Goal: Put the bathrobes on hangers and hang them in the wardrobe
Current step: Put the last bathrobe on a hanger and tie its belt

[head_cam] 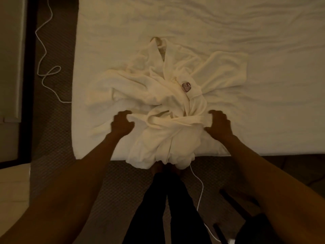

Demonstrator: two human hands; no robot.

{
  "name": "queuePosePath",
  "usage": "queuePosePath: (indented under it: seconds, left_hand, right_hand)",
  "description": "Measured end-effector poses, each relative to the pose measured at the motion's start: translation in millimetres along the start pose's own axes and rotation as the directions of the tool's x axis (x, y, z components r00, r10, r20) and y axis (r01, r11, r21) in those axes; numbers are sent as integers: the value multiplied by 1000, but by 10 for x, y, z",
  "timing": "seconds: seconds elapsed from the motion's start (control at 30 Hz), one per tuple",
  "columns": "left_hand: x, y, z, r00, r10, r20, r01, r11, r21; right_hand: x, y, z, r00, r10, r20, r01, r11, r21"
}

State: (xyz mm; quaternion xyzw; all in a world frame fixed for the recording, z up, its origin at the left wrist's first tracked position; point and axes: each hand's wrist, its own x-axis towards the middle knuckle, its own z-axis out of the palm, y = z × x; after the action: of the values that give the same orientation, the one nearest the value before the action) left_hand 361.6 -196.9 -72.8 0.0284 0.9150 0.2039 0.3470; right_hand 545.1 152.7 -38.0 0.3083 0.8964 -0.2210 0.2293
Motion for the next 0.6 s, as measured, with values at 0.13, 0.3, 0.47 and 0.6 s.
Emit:
queuePosePath:
  seconds: [0.13, 0.3, 0.47, 0.6]
  left_hand:
    - [120, 246, 405, 956, 232, 177, -227, 973, -45]
    - [320, 168, 528, 944, 149, 294, -190, 975, 115]
    - [185, 136, 588, 968, 133, 211, -202, 914, 353]
    - [11, 27, 412, 991, 121, 55, -109, 978, -179]
  right_hand:
    - [89, -338, 334, 977, -213, 20, 213, 966, -144]
    - [159, -337, 460, 951, -271, -149, 253, 959, -129]
    - [80, -118, 490, 967, -233, -103, 248, 955, 166]
    - [-77, 15, 357, 985, -170, -20, 168, 943, 287]
